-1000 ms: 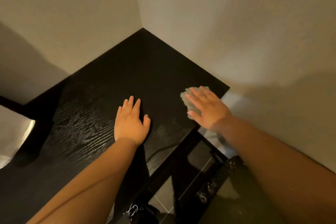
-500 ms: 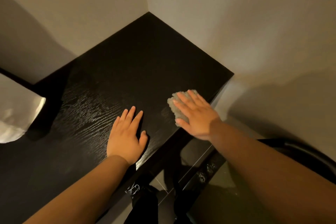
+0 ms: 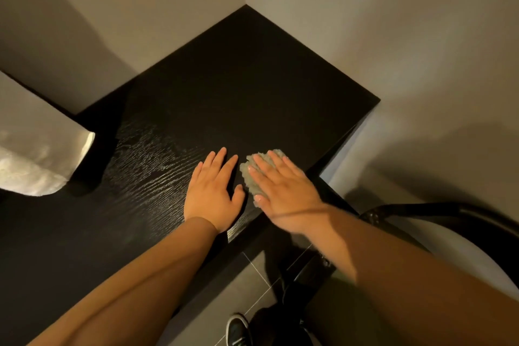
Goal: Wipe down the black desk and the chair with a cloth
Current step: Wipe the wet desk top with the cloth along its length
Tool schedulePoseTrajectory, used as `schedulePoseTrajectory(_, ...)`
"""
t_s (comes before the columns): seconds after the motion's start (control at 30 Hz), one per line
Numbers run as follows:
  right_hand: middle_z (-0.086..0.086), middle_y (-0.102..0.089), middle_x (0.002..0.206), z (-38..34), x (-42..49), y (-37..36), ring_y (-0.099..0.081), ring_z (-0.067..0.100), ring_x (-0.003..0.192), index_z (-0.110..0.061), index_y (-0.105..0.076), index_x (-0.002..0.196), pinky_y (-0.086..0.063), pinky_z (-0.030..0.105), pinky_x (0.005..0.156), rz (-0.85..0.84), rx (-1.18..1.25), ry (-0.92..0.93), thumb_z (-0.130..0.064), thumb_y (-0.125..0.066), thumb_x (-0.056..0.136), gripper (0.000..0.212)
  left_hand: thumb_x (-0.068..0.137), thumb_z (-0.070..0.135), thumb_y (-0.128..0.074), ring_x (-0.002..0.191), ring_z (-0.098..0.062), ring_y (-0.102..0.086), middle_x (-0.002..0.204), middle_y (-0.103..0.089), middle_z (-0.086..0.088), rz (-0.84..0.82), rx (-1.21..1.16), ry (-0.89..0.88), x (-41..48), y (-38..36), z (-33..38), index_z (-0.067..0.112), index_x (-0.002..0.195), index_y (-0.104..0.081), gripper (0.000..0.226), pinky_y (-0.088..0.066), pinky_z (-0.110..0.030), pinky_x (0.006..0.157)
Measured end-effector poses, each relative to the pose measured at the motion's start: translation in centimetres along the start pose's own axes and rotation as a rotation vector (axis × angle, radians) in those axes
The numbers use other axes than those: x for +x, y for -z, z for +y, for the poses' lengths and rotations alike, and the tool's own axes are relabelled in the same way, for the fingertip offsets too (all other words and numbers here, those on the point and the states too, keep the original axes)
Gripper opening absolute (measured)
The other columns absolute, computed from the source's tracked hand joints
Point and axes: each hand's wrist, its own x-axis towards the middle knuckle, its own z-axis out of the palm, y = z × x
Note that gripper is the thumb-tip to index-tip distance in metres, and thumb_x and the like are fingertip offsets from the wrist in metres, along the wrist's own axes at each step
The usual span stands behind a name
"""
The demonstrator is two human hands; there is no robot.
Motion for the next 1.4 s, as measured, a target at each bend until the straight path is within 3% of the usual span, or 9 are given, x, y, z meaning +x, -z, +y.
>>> schedulePoseTrajectory(0.13,-0.001,0.0,0.175,5.4,1.1,0.6,0.004,0.028,0.161,-0.029,-0.008,0.167,-0.001,0.047,0.13,0.028,-0.037,-0.089,-0.069,-0.018,0.103,0.076,0.096,0.055,-0.038,0.162,-0.024,-0.014,0.175,-0.022,-0.002,0.014,-0.02,-0.008,0.0,-0.1,-0.2,0.028,0.164,-0.034,0.074,-0.014,-0.048,0.132)
schedulePoseTrajectory(0.3,0.006,-0.017,0.173,2.3,1.6,0.2,-0.012,0.033,0.159,-0.022,-0.022,0.165,-0.011,0.051,0.13,0.159,-0.023,-0.339,-0.055,-0.024,0.105,0.069,0.097,0.052,-0.042,0.162,-0.024,-0.015,0.174,-0.024,-0.002,0.017,-0.047,-0.011,-0.5,-0.1,-0.5,0.026,0.163,-0.037,0.071,-0.013,-0.047,0.132)
schedulePoseTrajectory(0.47,0.006,-0.013,0.174,-7.1,-2.0,-1.8,-0.007,0.033,0.16,-0.021,-0.021,0.166,-0.007,0.052,0.129,0.117,0.039,-0.112,-0.041,-0.023,0.108,0.061,0.101,0.039,-0.044,0.162,-0.025,-0.017,0.173,-0.027,-0.005,0.021,-0.111,-0.023,-3.2,-0.2,-2.0,0.024,0.161,-0.043,0.061,-0.009,-0.042,0.133)
schedulePoseTrajectory(0.6,0.001,-0.01,0.175,-6.1,-2.4,-1.7,-0.005,0.027,0.161,-0.025,-0.016,0.167,-0.009,0.049,0.13,0.024,-0.021,0.054,-0.052,-0.021,0.107,0.066,0.103,0.042,-0.038,0.162,-0.028,-0.015,0.174,-0.024,-0.006,0.007,-0.063,-0.049,-7.8,0.1,-4.5,0.025,0.163,-0.038,0.062,-0.009,-0.044,0.132)
schedulePoseTrajectory(0.73,0.001,-0.006,0.174,-1.6,-0.7,-0.5,-0.002,0.032,0.16,-0.028,-0.007,0.166,-0.002,0.048,0.13,0.027,-0.019,-0.211,-0.062,-0.025,0.105,0.072,0.102,0.049,-0.031,0.162,-0.031,-0.015,0.174,-0.023,-0.006,-0.026,0.016,-0.042,-10.6,0.1,-6.2,0.026,0.165,-0.034,0.068,-0.012,-0.047,0.132)
schedulePoseTrajectory(0.87,0.007,-0.01,0.174,-5.4,-0.4,-1.3,-0.005,0.036,0.16,-0.023,-0.015,0.166,-0.003,0.053,0.13,0.131,0.006,-0.383,-0.058,-0.024,0.104,0.071,0.1,0.049,-0.033,0.162,-0.029,-0.013,0.175,-0.022,-0.005,-0.004,0.018,-0.025,-11.0,0.0,-6.1,0.028,0.165,-0.033,0.068,-0.013,-0.048,0.132)
schedulePoseTrajectory(1.0,0.005,-0.001,0.175,-12.5,-3.0,-3.5,0.003,0.036,0.16,-0.028,-0.008,0.166,-0.001,0.055,0.129,0.069,-0.012,-0.169,-0.06,-0.017,0.102,0.072,0.1,0.047,-0.036,0.163,-0.026,-0.011,0.175,-0.02,-0.003,0.002,-0.002,-0.023,-11.0,-0.1,-6.3,0.028,0.164,-0.033,0.067,-0.011,-0.048,0.133)
schedulePoseTrajectory(1.13,0.002,-0.009,0.175,-10.8,-3.6,-3.3,-0.002,0.031,0.161,-0.028,-0.009,0.165,-0.001,0.048,0.13,0.022,-0.025,-0.013,-0.062,-0.016,0.101,0.073,0.097,0.045,-0.031,0.163,-0.026,-0.013,0.175,-0.022,-0.003,0.015,-0.034,-0.031,-11.1,0.0,-6.3,0.027,0.163,-0.036,0.068,-0.012,-0.047,0.132)
schedulePoseTrajectory(1.4,0.008,-0.002,0.174,-9.5,0.4,-1.9,0.001,0.041,0.159,-0.024,-0.005,0.167,-0.001,0.058,0.128,0.085,0.057,-0.491,-0.06,-0.02,0.104,0.074,0.1,0.041,-0.041,0.163,-0.026,-0.011,0.175,-0.02,-0.002,0.003,-0.01,-0.021,-10.8,0.1,-6.1,0.028,0.162,-0.035,0.064,-0.012,-0.049,0.132)
